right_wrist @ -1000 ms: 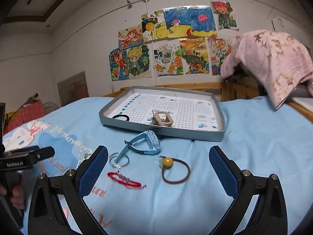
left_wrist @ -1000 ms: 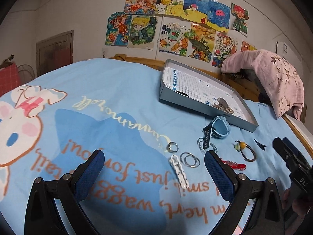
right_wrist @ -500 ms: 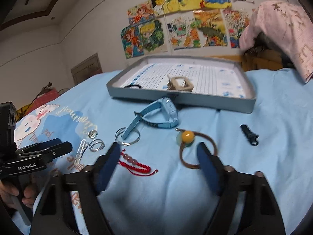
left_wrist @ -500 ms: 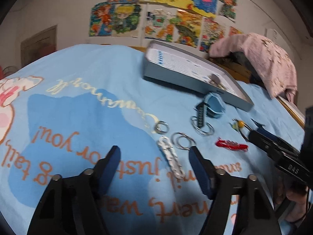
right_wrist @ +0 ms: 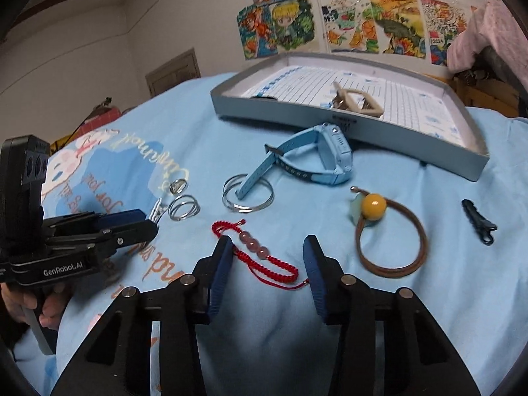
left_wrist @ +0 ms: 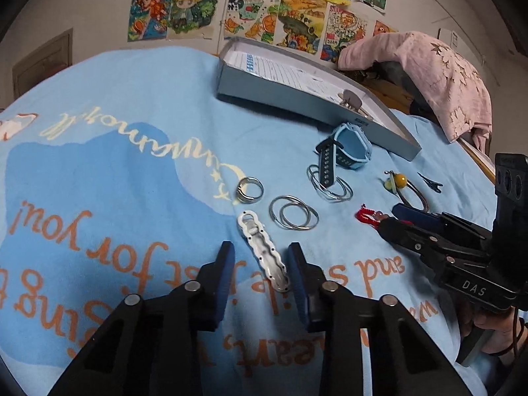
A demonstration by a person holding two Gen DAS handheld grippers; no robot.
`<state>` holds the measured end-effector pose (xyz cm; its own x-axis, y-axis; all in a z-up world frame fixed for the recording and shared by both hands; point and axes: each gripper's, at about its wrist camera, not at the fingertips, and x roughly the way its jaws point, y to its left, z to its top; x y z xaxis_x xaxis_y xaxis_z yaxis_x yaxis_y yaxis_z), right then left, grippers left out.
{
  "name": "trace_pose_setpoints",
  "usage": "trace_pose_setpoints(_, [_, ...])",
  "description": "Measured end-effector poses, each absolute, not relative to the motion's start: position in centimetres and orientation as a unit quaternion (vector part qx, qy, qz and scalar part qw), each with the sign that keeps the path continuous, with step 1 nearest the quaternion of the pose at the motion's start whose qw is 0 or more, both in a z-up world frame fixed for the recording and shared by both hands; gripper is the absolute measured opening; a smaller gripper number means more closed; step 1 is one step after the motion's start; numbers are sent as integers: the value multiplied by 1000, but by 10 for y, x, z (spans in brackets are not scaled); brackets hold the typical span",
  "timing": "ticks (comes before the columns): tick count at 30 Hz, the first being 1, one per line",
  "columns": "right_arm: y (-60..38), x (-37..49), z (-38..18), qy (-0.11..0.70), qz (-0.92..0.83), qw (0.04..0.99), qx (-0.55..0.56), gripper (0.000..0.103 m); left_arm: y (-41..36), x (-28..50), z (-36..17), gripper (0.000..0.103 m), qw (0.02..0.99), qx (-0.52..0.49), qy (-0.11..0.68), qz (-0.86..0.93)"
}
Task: Organize jewelry
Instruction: 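Grasp the red bead bracelet with the right tool while the left tool grasps the silver link bar, then lift both items over the grey tray and open both tools to release them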
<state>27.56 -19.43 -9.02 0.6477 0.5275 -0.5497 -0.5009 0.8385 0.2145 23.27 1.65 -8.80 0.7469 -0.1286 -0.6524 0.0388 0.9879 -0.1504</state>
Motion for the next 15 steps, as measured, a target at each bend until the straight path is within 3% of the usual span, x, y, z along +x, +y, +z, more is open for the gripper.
trace_pose_setpoints(5, [-189,275,-92,318,286,904,11,31,17,238,-92,18,925,-71,370,-51])
trace_pose_setpoints(10, [-185,273,-93,327,290,899,4,20,15,240,-93,13,922,-69,376,-54])
trace_pose_setpoints(12, [-183,271,-93,328,290,899,-1,10,15,240,-93,12,923,-69,375,-57])
trace_pose_setpoints(15, [-182,270,-93,328,294,898,-6,8,14,238,-91,12,923,-68,372,-64])
